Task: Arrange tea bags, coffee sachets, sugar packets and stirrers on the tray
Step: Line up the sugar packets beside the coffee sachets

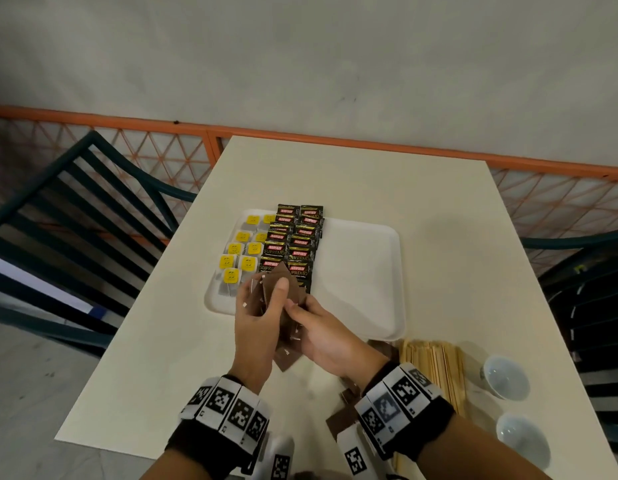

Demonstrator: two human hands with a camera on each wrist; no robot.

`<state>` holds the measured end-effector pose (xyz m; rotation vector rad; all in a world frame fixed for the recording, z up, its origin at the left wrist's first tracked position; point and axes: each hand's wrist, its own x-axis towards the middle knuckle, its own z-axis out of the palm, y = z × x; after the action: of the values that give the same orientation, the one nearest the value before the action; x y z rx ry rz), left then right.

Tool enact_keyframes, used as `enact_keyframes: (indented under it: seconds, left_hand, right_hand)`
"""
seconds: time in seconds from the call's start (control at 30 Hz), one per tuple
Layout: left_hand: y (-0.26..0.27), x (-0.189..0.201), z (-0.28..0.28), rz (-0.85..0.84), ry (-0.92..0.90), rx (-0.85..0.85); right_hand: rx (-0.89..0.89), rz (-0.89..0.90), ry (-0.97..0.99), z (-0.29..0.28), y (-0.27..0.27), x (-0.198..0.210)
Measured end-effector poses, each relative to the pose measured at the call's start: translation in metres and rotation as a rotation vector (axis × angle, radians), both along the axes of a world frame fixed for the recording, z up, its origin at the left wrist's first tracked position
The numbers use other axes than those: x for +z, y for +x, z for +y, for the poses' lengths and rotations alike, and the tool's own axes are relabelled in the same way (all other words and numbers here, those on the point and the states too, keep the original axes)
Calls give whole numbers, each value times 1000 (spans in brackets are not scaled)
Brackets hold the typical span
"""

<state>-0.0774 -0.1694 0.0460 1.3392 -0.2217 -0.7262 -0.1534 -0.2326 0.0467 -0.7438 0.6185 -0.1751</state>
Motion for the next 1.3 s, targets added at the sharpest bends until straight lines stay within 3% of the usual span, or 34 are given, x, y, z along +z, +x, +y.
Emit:
enact_keyframes:
  seconds: [0.13,0.3,0.4,0.47,0.57,0.73,1.03,1.1,1.23,1.3]
  left_hand:
    - [8,-4,7,-77,46,-25]
    - [42,-6,22,164,-18,-58]
    - [62,-8,34,177,-20,-48]
    - [74,-9,42,174,7,-44]
    - [87,-10,49,183,41,-48]
    - [94,-9,45,187,66,-90]
    - [97,-11,24,201,44,-216]
    - [100,-12,21,231,45,-243]
    - [100,-11,12,323,30,-334]
    - [97,-7,6,387,29,-403]
  right_hand:
    - [152,59,-171,1,8,-6]
    - [296,87,-337,-3,13,-4]
    - [400,329,-907,2,8,-9]
    - [580,454,-1348,7,0,-25]
    - [779,543,-1664,18,-11,-53]
    - [665,628,-1614,30,-14,-65]
    - [527,704,-1301,8,1,-50]
    - [426,678,-1229,-2,2,-41]
    - [99,517,-903,-28,8,-26]
    - [-32,468,-1051,-38,11,-23]
